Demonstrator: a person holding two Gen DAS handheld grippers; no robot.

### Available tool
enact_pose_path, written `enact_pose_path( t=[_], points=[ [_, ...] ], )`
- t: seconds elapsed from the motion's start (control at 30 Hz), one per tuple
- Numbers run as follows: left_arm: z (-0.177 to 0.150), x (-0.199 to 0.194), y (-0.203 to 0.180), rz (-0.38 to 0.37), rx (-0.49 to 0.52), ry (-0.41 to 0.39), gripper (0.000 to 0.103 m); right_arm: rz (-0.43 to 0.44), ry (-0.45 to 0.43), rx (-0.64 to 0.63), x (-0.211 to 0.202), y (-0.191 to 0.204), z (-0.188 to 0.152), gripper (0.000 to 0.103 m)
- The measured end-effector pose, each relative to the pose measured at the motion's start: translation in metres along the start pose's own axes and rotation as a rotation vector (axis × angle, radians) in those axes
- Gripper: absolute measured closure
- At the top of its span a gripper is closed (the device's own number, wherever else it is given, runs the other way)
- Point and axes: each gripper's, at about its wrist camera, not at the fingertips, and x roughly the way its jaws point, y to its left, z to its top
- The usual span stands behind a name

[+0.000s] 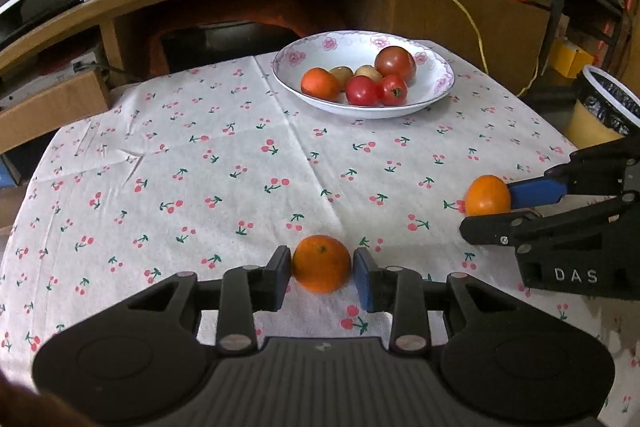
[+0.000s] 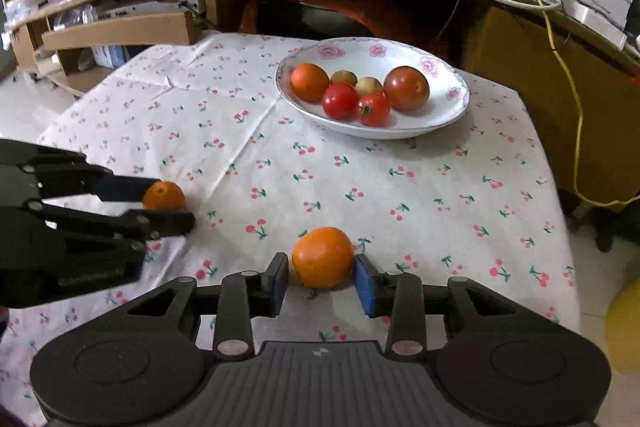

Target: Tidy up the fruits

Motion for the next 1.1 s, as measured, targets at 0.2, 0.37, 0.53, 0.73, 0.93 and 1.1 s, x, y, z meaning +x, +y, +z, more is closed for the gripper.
enact_pose_path(
  t=[0.2,0.37,0.53,0.73,0.93,1.1],
  points=[
    [0.005,0.002,-0.003,0.017,-0.003,0.038,0.062,0.025,0.003,-0.03,-0.001,-0.003,-0.002,0.069],
    [0.0,-0.004,-0.01,0.031,-0.005,0.036,0.068,0.006,-0.003,0.0,-0.01,-0.007,0.001,0.076],
    [0.001,-0.015,-0.012,-0.005,0.003,0.031,0.068,-0.03,-0.018,0.04,-0.031,0.002,0.003,0.102],
    [0.017,-0.026,-0.018,-0.029,0.001,0.001,0.068,-0.051,-0.001,0.018,-0.032,0.012,0.006,0.102],
    [0.013,-0.012,-0.014,-0.03,-0.007,0.036,0.068,-0.031,0.013,0.006,-0.024,-0.003,-0.001,0.089],
    [0.015,-0.01,-0.008,-0.043,-0.031,0.039,0.068,0.059,-0.052,0.022,-0.029,-0.008,0.012,0.025]
  ],
)
